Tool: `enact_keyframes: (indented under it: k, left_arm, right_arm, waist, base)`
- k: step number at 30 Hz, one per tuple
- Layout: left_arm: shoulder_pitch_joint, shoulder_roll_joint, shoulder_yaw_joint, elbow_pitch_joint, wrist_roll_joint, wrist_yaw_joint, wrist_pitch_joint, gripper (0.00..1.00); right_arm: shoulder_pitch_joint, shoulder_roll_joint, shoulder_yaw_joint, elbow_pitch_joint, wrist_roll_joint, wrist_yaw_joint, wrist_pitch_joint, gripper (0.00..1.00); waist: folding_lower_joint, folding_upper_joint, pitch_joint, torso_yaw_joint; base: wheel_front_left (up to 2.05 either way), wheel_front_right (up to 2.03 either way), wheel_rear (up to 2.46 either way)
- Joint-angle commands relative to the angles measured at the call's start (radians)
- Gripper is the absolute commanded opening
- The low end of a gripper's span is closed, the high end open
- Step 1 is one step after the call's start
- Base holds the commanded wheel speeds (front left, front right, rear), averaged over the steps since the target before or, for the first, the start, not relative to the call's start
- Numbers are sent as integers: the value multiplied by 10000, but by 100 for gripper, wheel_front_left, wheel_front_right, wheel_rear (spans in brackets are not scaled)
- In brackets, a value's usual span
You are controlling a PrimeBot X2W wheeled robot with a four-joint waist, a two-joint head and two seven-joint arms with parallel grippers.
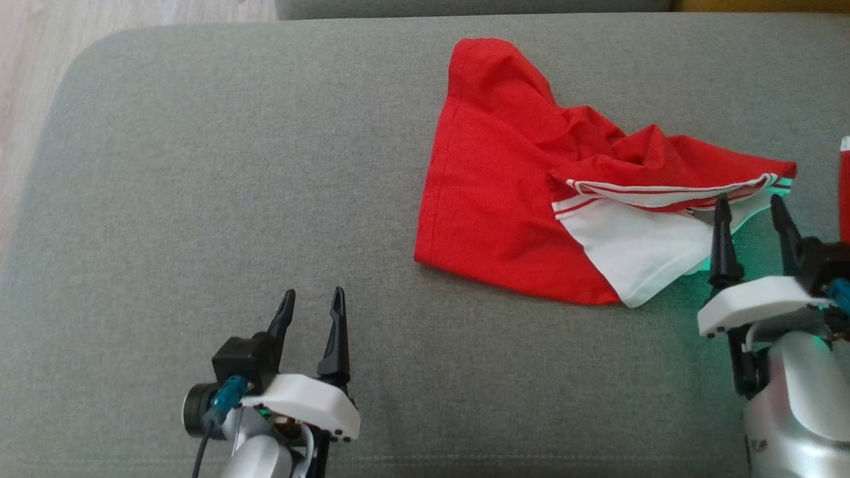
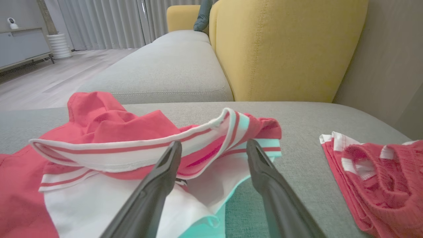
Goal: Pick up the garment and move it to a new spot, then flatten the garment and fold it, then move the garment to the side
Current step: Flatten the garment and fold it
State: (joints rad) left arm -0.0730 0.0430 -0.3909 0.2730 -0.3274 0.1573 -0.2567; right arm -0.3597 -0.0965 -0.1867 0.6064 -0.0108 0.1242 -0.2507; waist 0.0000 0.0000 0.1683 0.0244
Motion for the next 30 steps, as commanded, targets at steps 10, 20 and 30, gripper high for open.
enact_keyframes:
  k: [10, 20, 30]
  left_arm:
    - [-401, 72, 251, -213, 35, -53, -51, 100]
    - [-328, 72, 229, -188, -33, -62, -51, 100]
    - [-277, 72, 247, -159, -208, -100, -51, 100]
  right_arm:
    - [321, 107, 1841, -1159, 17, 65, -110, 100]
    - [-87, -259, 3396, -846, 213, 65, 47, 100]
    - [-1256, -1637, 4780, -428, -806, 65, 1052, 100]
  waist:
    - [0, 0, -66, 64]
    - [0, 0, -135, 194]
    - [0, 0, -73, 240]
  base:
    - [0, 0, 0]
    - [0, 0, 0]
    - [0, 0, 0]
